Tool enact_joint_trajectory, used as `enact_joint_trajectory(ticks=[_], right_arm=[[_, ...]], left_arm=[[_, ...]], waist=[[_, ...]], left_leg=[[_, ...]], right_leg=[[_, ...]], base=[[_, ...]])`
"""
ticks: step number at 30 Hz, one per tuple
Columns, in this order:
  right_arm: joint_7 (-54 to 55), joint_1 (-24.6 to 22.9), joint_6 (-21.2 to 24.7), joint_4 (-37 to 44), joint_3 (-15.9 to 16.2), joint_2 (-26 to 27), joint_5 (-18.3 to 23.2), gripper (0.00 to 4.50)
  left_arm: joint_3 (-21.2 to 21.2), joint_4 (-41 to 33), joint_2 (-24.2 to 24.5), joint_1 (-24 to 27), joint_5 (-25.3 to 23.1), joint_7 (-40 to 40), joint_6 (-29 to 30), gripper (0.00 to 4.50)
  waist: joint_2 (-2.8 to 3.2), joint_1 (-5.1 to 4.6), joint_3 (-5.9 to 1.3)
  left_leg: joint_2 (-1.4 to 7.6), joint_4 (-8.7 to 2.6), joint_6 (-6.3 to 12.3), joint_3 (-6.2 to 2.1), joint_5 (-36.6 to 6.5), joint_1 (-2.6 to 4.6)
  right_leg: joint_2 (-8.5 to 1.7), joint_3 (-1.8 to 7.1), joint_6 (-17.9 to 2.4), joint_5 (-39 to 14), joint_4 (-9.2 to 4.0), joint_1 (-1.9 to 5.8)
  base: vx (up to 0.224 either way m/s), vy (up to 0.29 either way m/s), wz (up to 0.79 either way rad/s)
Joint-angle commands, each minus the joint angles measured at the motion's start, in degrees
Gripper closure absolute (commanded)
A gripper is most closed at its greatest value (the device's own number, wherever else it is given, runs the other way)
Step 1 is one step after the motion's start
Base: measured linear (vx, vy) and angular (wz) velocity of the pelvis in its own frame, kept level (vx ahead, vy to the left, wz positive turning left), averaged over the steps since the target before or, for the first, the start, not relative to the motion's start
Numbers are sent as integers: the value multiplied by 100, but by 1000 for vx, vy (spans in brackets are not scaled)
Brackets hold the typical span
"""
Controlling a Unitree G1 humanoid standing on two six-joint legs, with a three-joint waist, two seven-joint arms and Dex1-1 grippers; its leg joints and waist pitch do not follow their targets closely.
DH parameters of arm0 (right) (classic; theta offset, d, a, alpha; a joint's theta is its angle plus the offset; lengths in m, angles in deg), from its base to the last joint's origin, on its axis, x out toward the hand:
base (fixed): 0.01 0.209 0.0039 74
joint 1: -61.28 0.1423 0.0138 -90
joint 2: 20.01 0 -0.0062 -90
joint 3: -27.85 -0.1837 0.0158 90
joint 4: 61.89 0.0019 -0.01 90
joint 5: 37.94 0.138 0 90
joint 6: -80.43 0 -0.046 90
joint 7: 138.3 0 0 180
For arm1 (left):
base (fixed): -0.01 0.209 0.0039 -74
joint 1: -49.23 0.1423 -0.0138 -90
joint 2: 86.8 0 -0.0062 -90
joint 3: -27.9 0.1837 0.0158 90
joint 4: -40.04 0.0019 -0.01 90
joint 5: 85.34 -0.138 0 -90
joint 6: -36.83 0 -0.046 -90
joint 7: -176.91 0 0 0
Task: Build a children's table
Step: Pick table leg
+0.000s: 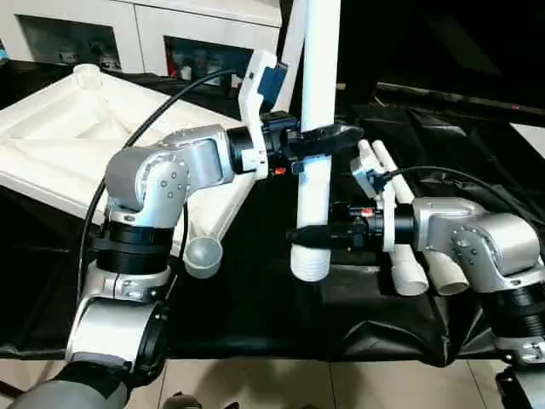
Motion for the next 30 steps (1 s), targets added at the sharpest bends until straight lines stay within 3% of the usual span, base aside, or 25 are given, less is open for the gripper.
enact_joint_trajectory(ticks=[1,3,4,8,11,23,24,29,30], right_arm=[[-35,-74,-79,96,-25,-64,-25,153],[-35,-84,-77,104,-26,-65,-21,159],[-34,-91,-78,110,-23,-70,-21,188],[-38,-115,-93,116,6,-92,-15,199],[-29,-111,-110,95,14,-87,-23,238],[-8,-137,-193,118,84,-52,-54,257],[-3,-139,-201,118,85,-50,-53,257],[133,-161,-348,94,17,44,-93,257],[208,-171,-413,80,-24,98,-109,257]], left_arm=[[115,-130,-47,-64,144,-22,56,270],[96,-123,-53,-68,165,-15,63,270],[79,-118,-60,-71,181,-11,71,270],[19,-84,-88,-99,199,-25,77,270],[25,-77,-80,-105,179,-44,66,270],[113,-165,-77,-26,130,43,-69,270],[80,-117,-110,-47,94,136,-92,235],[-257,24,-263,-91,293,236,-190,191],[-330,17,-318,-71,274,281,-384,181]], waist=[[20,25,-431],[28,28,-434],[31,24,-434],[28,29,-432],[24,24,-433],[19,27,-437],[17,27,-440],[5,28,-436],[36,27,-440]], left_leg=[[37,-311,-15,40,-168,21],[38,-314,-29,36,-163,21],[34,-311,-29,38,-171,15],[39,-311,-19,38,-169,20],[35,-310,-18,38,-178,18],[36,-304,-4,38,-131,19],[34,-301,-2,39,-117,14],[30,-297,13,45,-127,8],[34,-298,8,40,-142,8]], right_leg=[[-394,274,-892,-606,-374,399],[-392,271,-916,-561,-366,400],[-389,272,-917,-542,-368,403],[-393,273,-914,-552,-369,400],[-388,271,-909,-574,-370,403],[-386,271,-906,-528,-361,401],[-385,272,-910,-505,-357,406],[-392,274,-916,-551,-375,404],[-394,273,-932,-504,-381,405]], base=[[0,0,0],[0,0,0],[0,0,0],[0,0,0],[0,0,0],[0,0,0],[0,0,0],[0,0,0],[0,0,0]])
